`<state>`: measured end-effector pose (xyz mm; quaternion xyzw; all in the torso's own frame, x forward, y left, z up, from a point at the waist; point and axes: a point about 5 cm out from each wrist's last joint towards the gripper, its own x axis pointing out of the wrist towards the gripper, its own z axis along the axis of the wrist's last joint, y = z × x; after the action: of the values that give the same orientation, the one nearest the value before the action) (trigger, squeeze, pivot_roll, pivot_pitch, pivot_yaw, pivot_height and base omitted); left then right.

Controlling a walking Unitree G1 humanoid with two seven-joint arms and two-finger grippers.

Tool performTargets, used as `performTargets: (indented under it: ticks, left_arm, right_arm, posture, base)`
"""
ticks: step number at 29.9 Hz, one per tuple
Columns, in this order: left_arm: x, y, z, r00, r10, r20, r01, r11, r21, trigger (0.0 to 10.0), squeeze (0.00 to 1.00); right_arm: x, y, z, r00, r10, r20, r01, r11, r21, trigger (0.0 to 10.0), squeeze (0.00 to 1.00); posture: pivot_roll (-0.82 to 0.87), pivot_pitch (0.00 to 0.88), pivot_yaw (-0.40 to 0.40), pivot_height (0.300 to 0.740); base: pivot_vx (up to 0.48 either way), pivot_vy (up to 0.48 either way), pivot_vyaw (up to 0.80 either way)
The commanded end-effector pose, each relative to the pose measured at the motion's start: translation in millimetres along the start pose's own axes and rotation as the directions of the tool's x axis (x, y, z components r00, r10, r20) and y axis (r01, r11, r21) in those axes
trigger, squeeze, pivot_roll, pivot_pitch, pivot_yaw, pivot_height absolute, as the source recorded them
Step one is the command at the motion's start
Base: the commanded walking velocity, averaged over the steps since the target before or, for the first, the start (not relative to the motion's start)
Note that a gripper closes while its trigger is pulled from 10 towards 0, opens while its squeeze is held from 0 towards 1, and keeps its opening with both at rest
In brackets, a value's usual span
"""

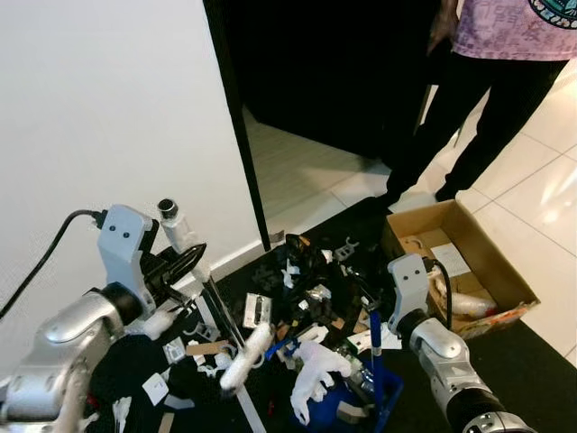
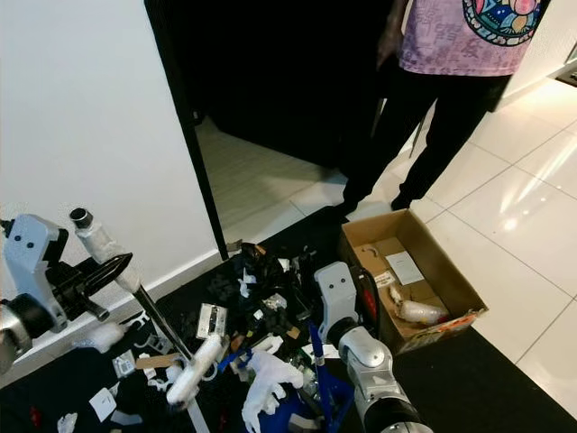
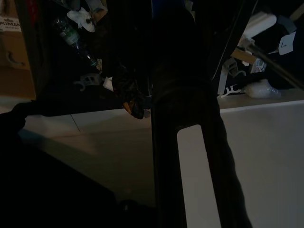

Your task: Sweep floor

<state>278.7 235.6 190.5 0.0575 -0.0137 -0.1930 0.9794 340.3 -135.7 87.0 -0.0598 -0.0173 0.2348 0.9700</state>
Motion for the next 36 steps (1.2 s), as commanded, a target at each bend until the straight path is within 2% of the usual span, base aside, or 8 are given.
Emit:
performTargets:
  ticks: [1, 5, 13, 17, 20, 27, 32, 36]
  left_arm:
    - [4.1, 4.5, -12.9, 0.995, 0.101, -0.006, -0.100, 0.995, 0.022, 10.0, 0.00]
    - [18.3, 7.8, -40.1, 0.968, 0.252, -0.009, -0.252, 0.968, 0.015, 10.0, 0.00]
    - [31.6, 5.3, -61.1, 0.943, 0.332, -0.038, -0.333, 0.942, -0.037, 10.0, 0.00]
    - [41.1, 8.4, -70.6, 0.909, 0.415, -0.043, -0.417, 0.902, -0.107, 10.0, 0.00]
    - [45.5, 8.2, -74.0, 0.899, 0.435, -0.043, -0.437, 0.891, -0.125, 10.0, 0.00]
    - [56.3, -2.8, -87.4, 0.912, 0.399, -0.098, -0.410, 0.871, -0.270, 10.0, 0.00]
    - [61.9, -20.4, -101.6, 0.944, 0.300, -0.136, -0.329, 0.852, -0.407, 10.0, 0.00]
    - [63.3, -30.4, -104.8, 0.965, 0.229, -0.131, -0.263, 0.858, -0.441, 10.0, 0.00]
  right_arm:
    - [-4.4, 10.0, -14.1, 0.999, 0.009, -0.048, -0.006, 0.998, 0.059, 10.0, 0.00]
    - [-3.7, 9.9, -12.4, 0.999, 0.007, -0.039, -0.005, 0.998, 0.060, 10.0, 0.00]
    - [-2.8, 10.7, -11.1, 0.999, 0.013, -0.033, -0.011, 0.998, 0.057, 10.0, 0.00]
    - [-2.9, 10.1, -10.5, 0.999, 0.016, -0.030, -0.015, 0.998, 0.054, 10.0, 0.00]
    - [-2.7, 10.7, -10.4, 0.999, 0.020, -0.030, -0.018, 0.998, 0.054, 10.0, 0.00]
    - [-0.9, 13.5, -8.7, 0.999, 0.029, -0.022, -0.028, 0.998, 0.054, 10.0, 0.00]
    - [-1.2, 13.8, -8.5, 0.999, 0.032, -0.019, -0.031, 0.998, 0.052, 10.0, 0.00]
    - [-1.4, 13.7, -8.8, 0.999, 0.032, -0.020, -0.031, 0.998, 0.052, 10.0, 0.00]
  posture:
    - [0.10, 0.250, 0.085, 0.740]
    - [0.10, 0.253, 0.077, 0.740]
    - [0.08, 0.261, 0.072, 0.740]
    - [0.07, 0.271, 0.065, 0.740]
    - [0.07, 0.280, 0.061, 0.740]
    - [0.06, 0.288, 0.058, 0.740]
    - [0.05, 0.286, 0.058, 0.740]
    - [0.05, 0.283, 0.057, 0.740]
  base:
    - [0.000, 0.000, 0.00]
    - [0.000, 0.000, 0.00]
    - [0.000, 0.000, 0.00]
    - [0.000, 0.000, 0.00]
    - [0.000, 0.000, 0.00]
    - [0.000, 0.000, 0.00]
    - [0.000, 0.000, 0.00]
    - [0.000, 0.000, 0.00]
